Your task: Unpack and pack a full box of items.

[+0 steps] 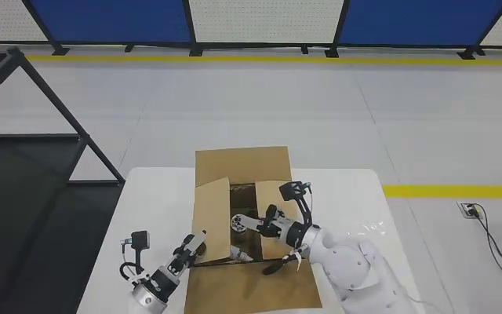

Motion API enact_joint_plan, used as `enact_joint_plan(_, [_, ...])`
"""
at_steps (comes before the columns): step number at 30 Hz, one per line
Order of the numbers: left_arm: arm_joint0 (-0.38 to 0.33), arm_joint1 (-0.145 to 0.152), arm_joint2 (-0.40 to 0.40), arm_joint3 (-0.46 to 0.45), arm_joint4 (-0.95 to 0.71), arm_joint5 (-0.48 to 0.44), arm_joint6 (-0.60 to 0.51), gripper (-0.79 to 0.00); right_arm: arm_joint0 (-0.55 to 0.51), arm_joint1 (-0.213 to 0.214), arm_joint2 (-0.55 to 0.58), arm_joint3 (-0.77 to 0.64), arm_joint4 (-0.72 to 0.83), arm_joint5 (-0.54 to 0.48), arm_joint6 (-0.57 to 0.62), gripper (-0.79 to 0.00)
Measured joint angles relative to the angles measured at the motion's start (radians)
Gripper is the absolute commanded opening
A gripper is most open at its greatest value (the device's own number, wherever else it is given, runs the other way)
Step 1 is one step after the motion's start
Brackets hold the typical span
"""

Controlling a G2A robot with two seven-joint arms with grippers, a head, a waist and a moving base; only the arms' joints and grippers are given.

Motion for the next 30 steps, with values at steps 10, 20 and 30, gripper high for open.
enact_joint_plan(10, [0.000,0.000,0.000,0.000,0.001,-0.001,0.000,0.000,0.003,0.001,-0.002,-0.007,-0.016,0.007,0.008,0.000])
enact_joint_plan(20, [-0.018,0.001,0.055,0.002,0.051,0.051,-0.005,0.000,-0.005,0.001,-0.007,0.018,0.007,0.020,-0.016,0.000])
enact_joint_plan(30, [-0.062,0.002,0.098,0.042,0.090,0.109,-0.004,0.000,0.007,0.002,-0.018,0.038,0.013,0.035,0.015,0.000])
